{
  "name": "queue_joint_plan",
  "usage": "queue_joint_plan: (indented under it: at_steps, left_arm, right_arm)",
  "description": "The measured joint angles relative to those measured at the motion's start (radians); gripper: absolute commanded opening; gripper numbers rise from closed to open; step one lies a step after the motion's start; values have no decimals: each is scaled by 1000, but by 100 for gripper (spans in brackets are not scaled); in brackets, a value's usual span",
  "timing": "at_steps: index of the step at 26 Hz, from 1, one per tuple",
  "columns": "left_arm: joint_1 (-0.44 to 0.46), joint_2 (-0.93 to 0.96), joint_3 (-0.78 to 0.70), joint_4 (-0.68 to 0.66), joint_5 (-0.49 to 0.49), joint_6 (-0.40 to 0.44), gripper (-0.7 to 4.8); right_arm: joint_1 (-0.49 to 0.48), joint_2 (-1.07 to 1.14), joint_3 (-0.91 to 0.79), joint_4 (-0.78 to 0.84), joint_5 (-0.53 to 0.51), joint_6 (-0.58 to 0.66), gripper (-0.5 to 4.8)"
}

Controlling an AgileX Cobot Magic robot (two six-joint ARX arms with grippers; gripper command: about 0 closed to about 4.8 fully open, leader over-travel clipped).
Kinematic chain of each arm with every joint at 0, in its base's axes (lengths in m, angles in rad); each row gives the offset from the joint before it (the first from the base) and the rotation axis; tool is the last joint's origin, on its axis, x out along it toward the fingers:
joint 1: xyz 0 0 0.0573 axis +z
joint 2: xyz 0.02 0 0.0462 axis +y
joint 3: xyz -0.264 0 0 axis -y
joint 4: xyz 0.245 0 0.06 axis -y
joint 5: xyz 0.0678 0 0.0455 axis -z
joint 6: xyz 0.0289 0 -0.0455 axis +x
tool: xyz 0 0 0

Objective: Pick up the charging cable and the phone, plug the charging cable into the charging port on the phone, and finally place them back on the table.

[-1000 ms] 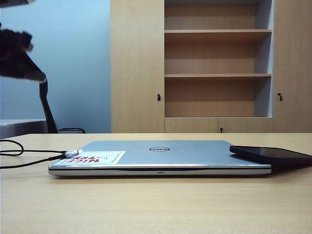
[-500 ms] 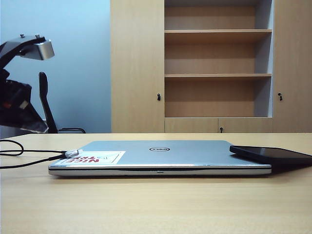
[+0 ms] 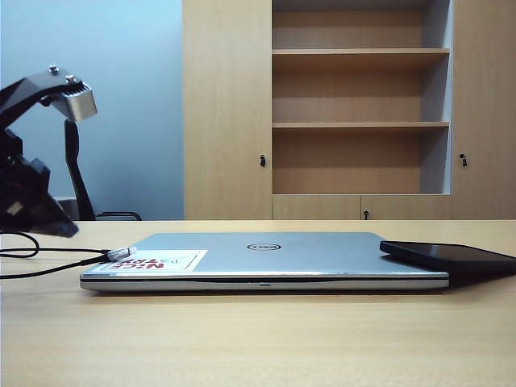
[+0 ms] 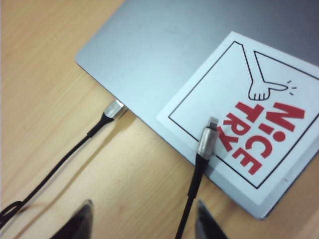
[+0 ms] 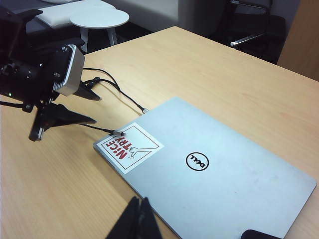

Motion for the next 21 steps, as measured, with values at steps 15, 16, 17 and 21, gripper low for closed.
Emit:
queue_joint_plan:
  at_steps: [15,16,17,21]
  left_arm:
    - [0,86,-18,55,0,0,255]
    - [0,94,-18,61,0,0,255]
    - [0,104,-18,69,0,0,255]
    - [0,150,-19,112,0,0,254]
  right_arm:
    - [0,0,0,0,0,0,-5]
    - [0,0,0,0,0,0,-5]
    - [0,0,0,0,0,0,-5]
    - [0,0,0,0,0,0,-5]
